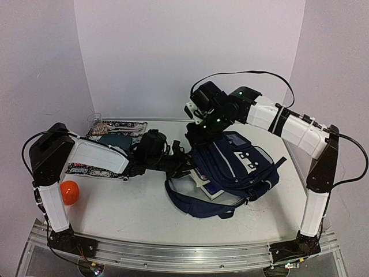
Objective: Pack the student bag
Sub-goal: Place the book in the largest pocket of the bag, then place the student bag at the center of the board.
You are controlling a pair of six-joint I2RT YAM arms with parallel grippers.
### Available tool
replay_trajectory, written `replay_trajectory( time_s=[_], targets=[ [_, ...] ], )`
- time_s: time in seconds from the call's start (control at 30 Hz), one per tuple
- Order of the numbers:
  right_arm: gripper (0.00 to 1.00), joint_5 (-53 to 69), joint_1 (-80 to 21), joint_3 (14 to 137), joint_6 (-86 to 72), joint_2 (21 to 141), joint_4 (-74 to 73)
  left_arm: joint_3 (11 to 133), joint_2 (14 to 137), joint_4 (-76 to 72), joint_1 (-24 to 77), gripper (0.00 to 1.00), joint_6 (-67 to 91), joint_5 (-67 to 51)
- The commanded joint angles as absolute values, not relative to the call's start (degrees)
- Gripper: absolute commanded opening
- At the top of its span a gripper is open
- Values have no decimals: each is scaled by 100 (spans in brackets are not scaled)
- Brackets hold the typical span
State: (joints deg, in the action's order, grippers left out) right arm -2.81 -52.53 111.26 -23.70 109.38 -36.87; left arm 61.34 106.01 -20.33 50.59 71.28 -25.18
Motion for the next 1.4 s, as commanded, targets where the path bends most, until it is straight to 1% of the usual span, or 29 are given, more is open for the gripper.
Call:
replay_trajectory(
  time_s=[0.0,0.03,0.13,0.23,0.3,0.5,0.6,0.7,0.83,1.07,1.17,1.37],
  targets=[
    [0,-83,-5302,11317,-2373,10553,-2895,6637,10790,-2659,5302,3,7179,-1682],
    [0,-88,-5304,11326,-2373,10568,-2890,6689,10877,-2662,5367,4,7180,-1618],
    [0,-106,-5305,11377,-2356,10631,-2874,6843,11116,-2662,5517,15,7136,-1622],
    [0,-212,-5303,11408,-2339,10660,-2874,6832,11197,-2657,5621,22,6956,-1503],
    [0,-292,-5302,11401,-2330,10661,-2874,6755,11166,-2654,5625,29,6781,-1475],
    [0,-476,-5300,11331,-2304,10632,-2874,6361,10634,-2532,5625,45,6142,-1203],
    [0,-510,-5297,11312,-2295,10600,-2874,6311,10278,-1894,5628,54,5625,-890],
    [0,-526,-5293,11298,-2281,10586,-2877,6283,9933,-1268,5626,60,5154,-535],
    [0,-536,-5286,11249,-2275,10585,-2874,6364,9651,-534,5625,64,4698,-145],
    [1,-554,-5278,10886,-2276,10436,-2883,6077,8920,477,5488,66,4209,573],
    [4,-533,-5281,10442,-2330,10270,-2875,5959,8746,714,5217,66,4014,409],
    [7,-498,-5280,9692,-2500,10052,-2842,5933,8975,953,4915,67,3897,-285]
  ],
)
